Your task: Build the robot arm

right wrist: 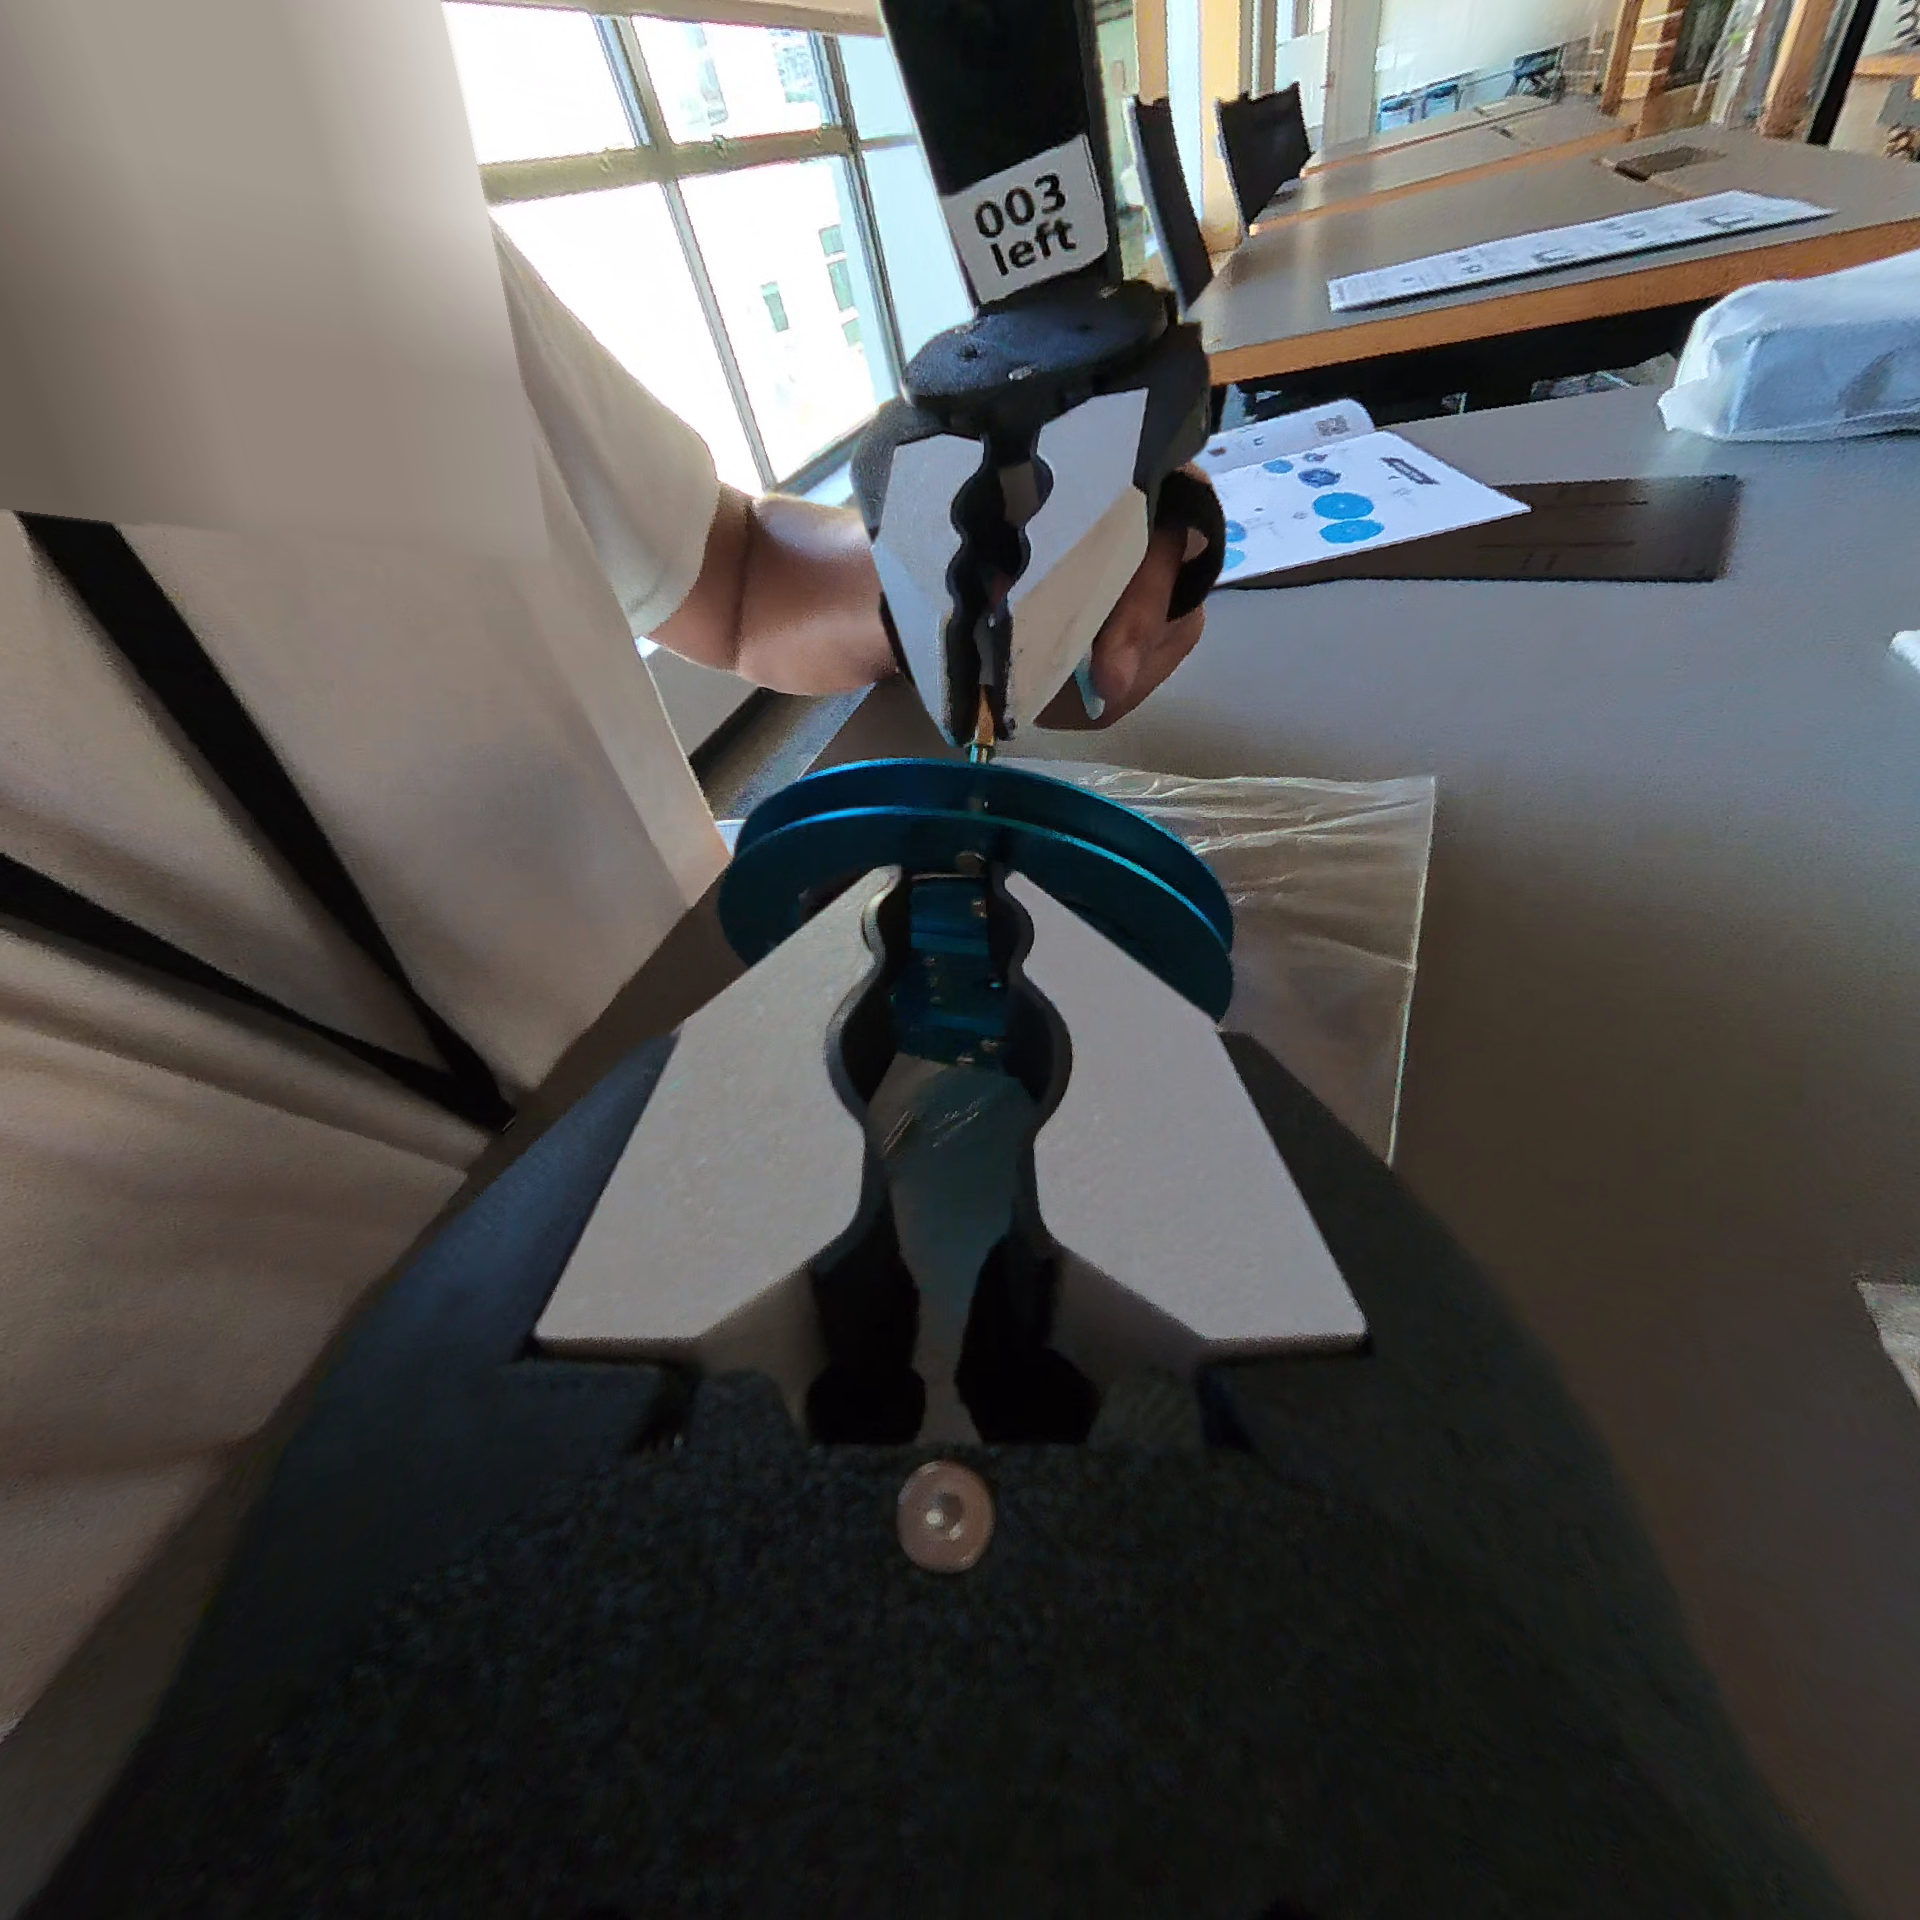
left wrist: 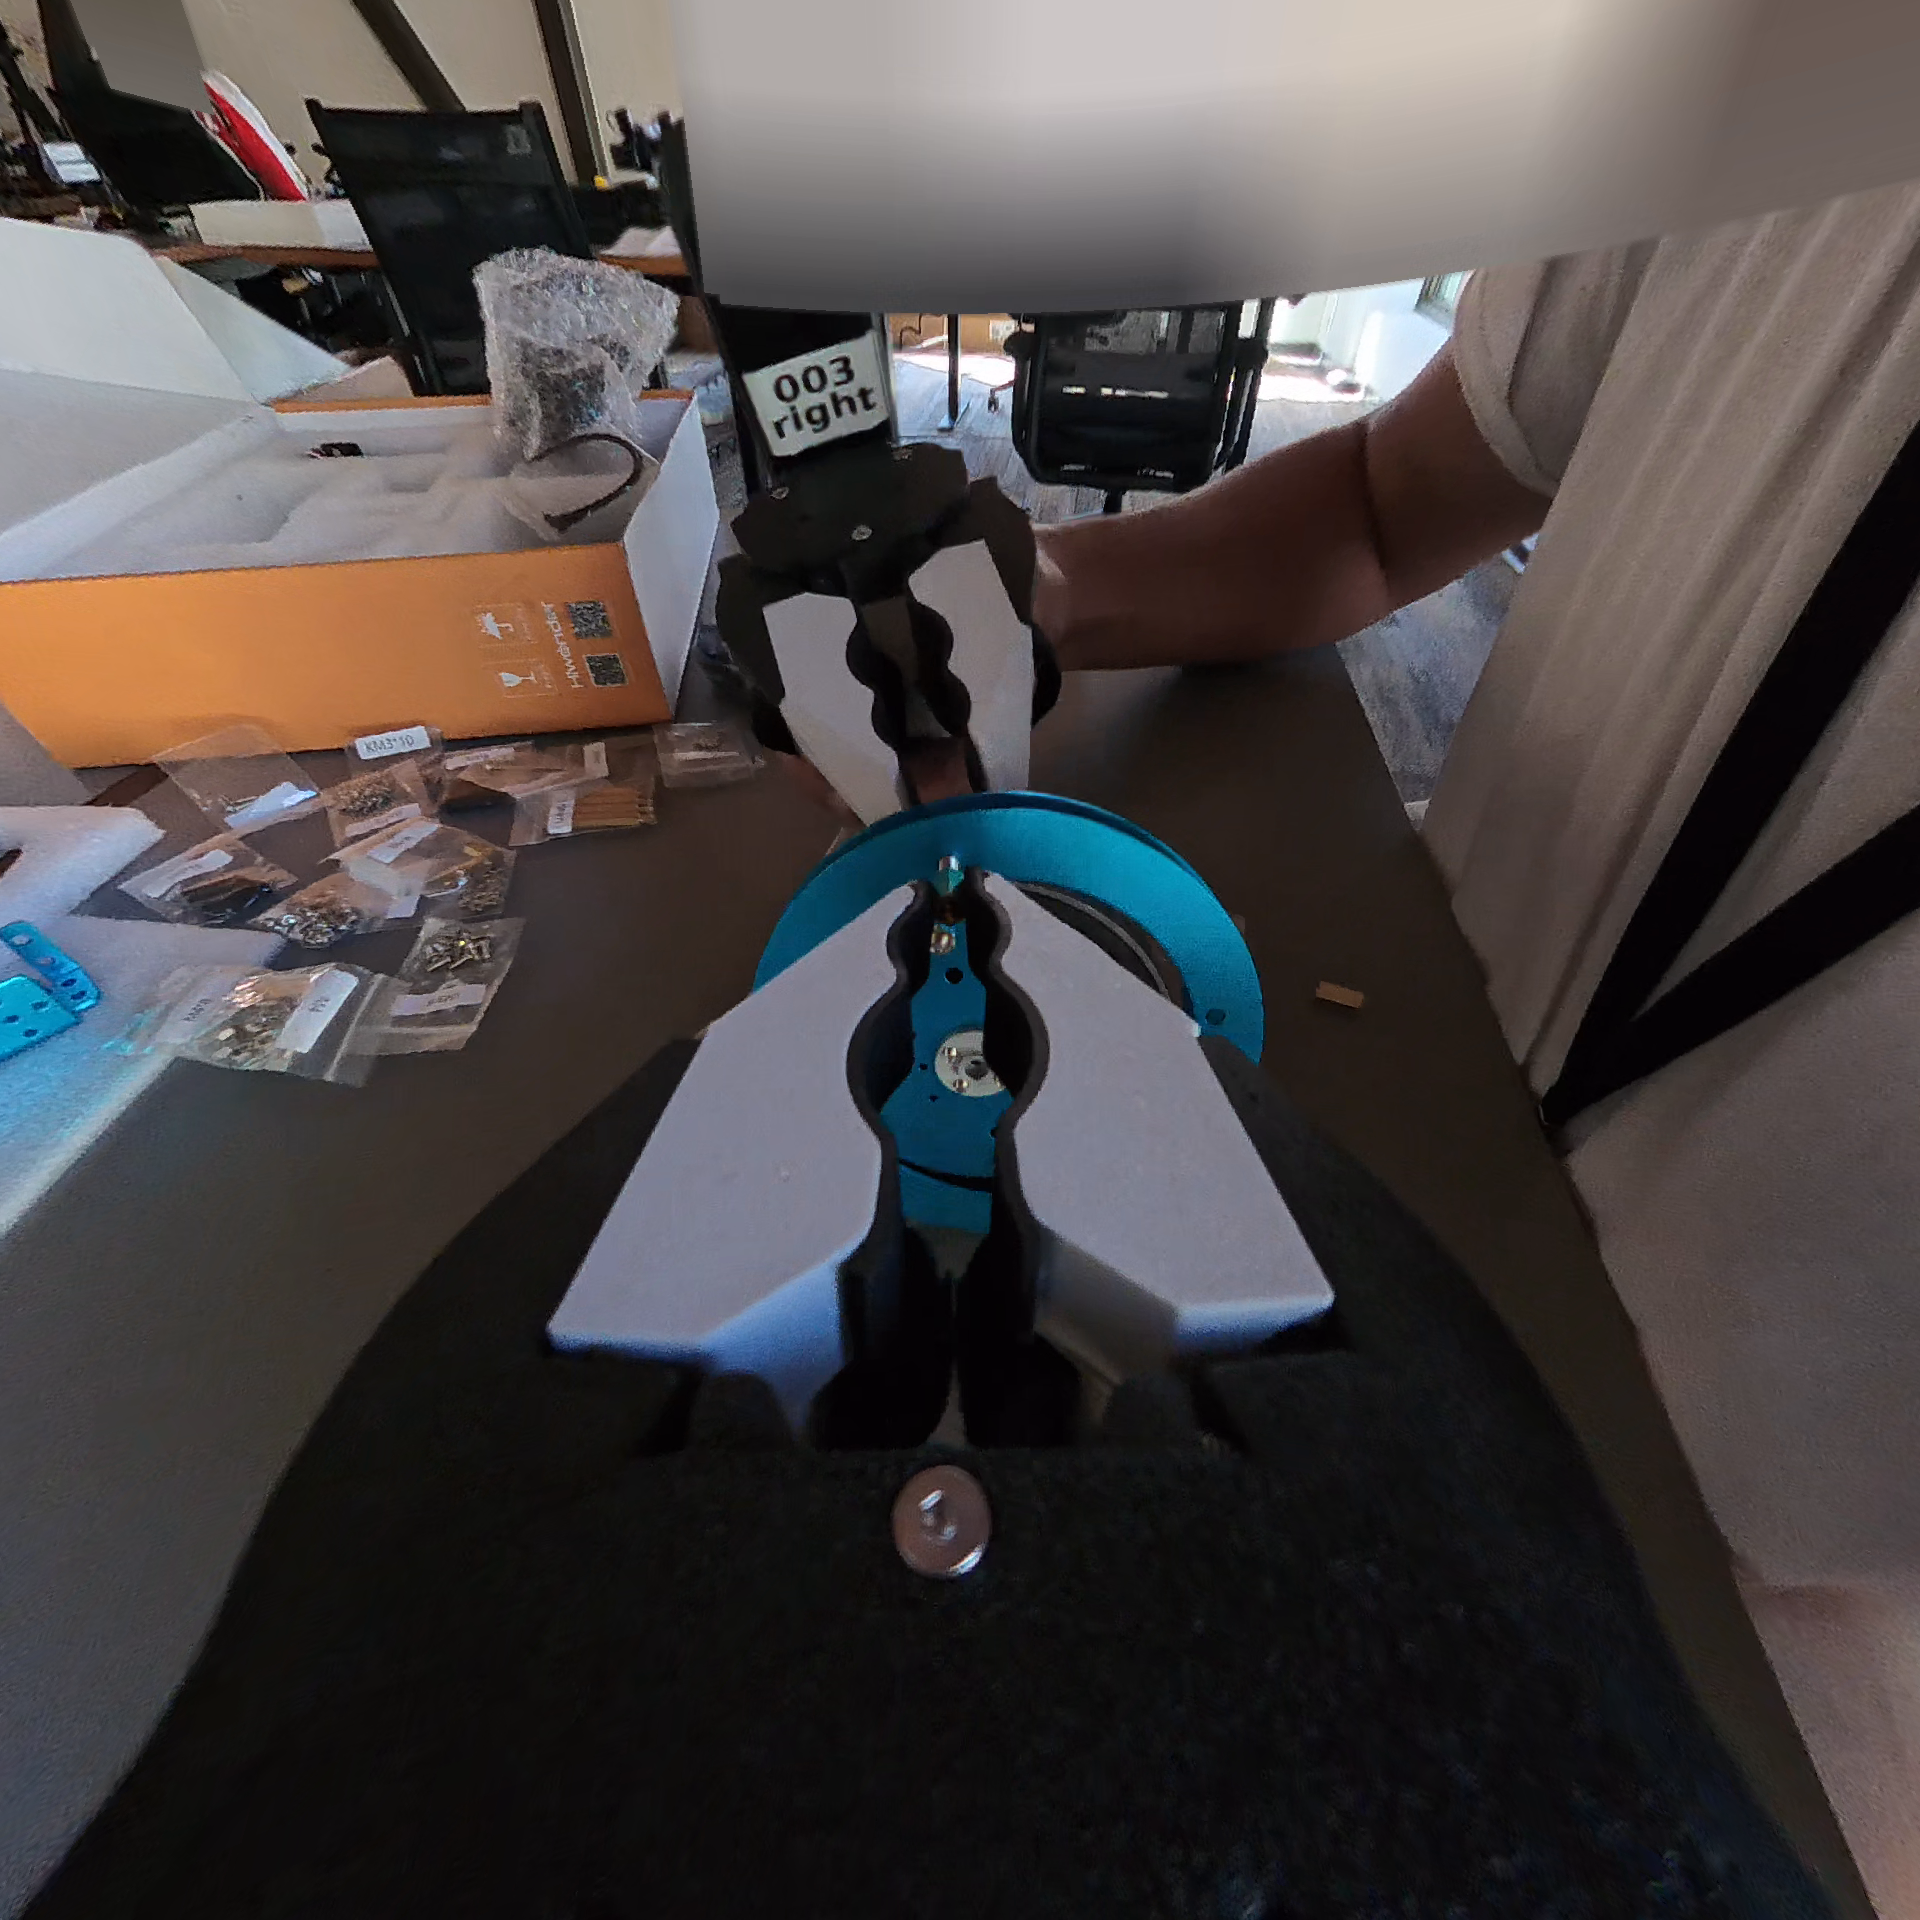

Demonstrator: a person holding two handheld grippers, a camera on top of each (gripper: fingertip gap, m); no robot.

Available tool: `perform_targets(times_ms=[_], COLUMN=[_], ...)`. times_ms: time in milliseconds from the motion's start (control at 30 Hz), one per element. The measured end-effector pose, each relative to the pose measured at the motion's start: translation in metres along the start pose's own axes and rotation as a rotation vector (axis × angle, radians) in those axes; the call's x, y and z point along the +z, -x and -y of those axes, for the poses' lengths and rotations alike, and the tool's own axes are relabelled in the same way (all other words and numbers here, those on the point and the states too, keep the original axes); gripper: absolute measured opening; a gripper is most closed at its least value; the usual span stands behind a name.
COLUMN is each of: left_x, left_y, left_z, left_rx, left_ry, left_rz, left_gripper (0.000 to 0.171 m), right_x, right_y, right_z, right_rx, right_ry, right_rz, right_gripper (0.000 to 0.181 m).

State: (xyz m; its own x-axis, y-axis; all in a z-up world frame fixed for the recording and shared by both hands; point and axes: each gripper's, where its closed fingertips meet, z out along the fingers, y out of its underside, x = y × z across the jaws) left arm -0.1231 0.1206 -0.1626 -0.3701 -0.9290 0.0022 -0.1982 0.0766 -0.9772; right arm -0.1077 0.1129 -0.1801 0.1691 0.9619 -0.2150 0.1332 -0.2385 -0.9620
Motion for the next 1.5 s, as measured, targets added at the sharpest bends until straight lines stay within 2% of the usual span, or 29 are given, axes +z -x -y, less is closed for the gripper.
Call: perform_targets(times_ms=[167,333,433,533,700,900,967,1033,1133,1200,1267,1333,1367,1400,1467,1500], left_x=[-0.013,-0.017,-0.016,-0.014,-0.013,-0.012,-0.014,-0.015,-0.014,-0.013,-0.012,-0.011,-0.011,-0.012,-0.013,-0.015], left_y=[-0.001,-0.001,-0.001,-0.004,-0.005,-0.006,-0.008,-0.008,-0.008,-0.007,-0.005,-0.002,-0.002,-0.002,-0.007,-0.009], left_z=[-0.002,-0.005,-0.007,-0.008,-0.008,-0.007,-0.007,-0.007,-0.007,-0.009,-0.012,-0.013,-0.013,-0.012,-0.01,-0.007], left_rx=[-0.003,-0.061,-0.09,-0.105,-0.107,-0.233,-0.23,-0.118,0.144,0.424,0.787,0.978,0.968,0.879,0.563,0.375], left_ry=[-0.034,-0.072,-0.083,-0.088,-0.081,-0.082,-0.061,-0.021,0.081,0.142,0.204,0.255,0.261,0.252,0.194,0.148], left_rz=[-0.021,-0.047,-0.055,-0.073,-0.063,-0.12,-0.138,-0.112,-0.047,0.02,0.104,0.168,0.178,0.171,0.098,0.046], left_gripper=[0.005,0.005,0.005,0.006,0.006,0.005,0.005,0.006,0.006,0.005,0.005,0.006,0.006,0.006,0.007,0.014], right_x=[0.011,0.016,0.018,0.019,0.018,0.017,0.019,0.02,0.019,0.018,0.018,0.017,0.017,0.018,0.02,0.02], right_y=[-0.004,-0.006,-0.006,-0.003,-0.003,-0.002,-0.001,-0.001,-0.003,-0.004,-0.002,-0.002,-0.001,0.001,0.003,0.004], right_z=[0.006,0.009,0.009,0.01,0.012,0.011,0.011,0.01,0.01,0.01,0.01,0.011,0.011,0.01,0.01,0.01], right_rx=[0.002,0.011,-0.046,-0.113,-0.16,-0.299,-0.315,-0.259,-0.03,0.144,0.325,0.409,0.396,0.366,0.298,0.266], right_ry=[0.013,-0.036,-0.057,-0.049,-0.038,0.026,0.049,0.059,0.021,-0.043,-0.106,-0.147,-0.151,-0.144,-0.113,-0.103], right_rz=[-0.054,-0.141,-0.206,-0.238,-0.264,-0.342,-0.354,-0.363,-0.313,-0.247,-0.155,-0.113,-0.111,-0.119,-0.136,-0.147], right_gripper=[0.008,0.009,0.01,0.004,0.005,0.004,0.004,0.004,0.004,0.003,0.003,0.003,0.003,0.003,0.003,0.003])
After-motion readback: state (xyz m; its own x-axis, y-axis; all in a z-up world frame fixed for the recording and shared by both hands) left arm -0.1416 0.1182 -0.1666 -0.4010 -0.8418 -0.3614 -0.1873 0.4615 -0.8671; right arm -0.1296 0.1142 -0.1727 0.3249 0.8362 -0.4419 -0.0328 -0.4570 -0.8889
